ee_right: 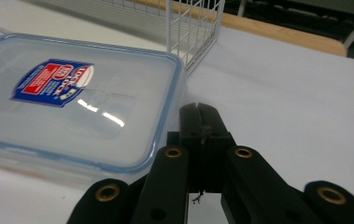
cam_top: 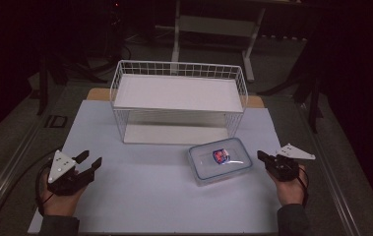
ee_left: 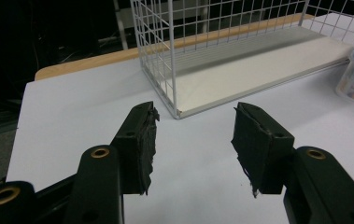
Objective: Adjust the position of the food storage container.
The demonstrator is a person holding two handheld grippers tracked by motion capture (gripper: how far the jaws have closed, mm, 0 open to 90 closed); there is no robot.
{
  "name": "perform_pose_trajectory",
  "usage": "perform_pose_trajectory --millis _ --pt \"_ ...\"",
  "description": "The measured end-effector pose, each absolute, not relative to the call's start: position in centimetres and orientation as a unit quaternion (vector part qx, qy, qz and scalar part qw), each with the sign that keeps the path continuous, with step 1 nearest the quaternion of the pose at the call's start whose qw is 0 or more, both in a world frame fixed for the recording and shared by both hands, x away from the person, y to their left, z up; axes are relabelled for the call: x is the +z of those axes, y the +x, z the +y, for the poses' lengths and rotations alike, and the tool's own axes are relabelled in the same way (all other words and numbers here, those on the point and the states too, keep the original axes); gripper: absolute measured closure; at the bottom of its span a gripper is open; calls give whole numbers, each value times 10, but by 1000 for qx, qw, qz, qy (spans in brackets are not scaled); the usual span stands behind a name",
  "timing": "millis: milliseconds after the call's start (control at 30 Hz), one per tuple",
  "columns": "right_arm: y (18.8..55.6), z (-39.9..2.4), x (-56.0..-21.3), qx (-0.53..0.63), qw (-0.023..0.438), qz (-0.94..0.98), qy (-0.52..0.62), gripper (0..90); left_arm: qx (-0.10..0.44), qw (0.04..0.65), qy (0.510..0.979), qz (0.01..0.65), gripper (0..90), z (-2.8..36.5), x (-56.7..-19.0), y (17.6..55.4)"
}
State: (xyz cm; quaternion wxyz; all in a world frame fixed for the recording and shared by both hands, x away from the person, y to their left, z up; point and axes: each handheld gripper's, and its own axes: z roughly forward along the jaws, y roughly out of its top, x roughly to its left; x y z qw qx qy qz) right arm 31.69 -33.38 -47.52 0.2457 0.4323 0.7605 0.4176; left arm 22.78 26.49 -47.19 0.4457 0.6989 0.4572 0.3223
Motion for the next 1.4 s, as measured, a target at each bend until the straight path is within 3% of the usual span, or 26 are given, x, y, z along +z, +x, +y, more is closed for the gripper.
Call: perform_pose_trajectory --millis 700,1400 --pt "328 -326 -496 409 185 778 439 900 318 450 701 453 472 264 -472 229" --pt "307 -257 -491 415 133 834 339 900 315 449 707 448 470 261 -472 230"
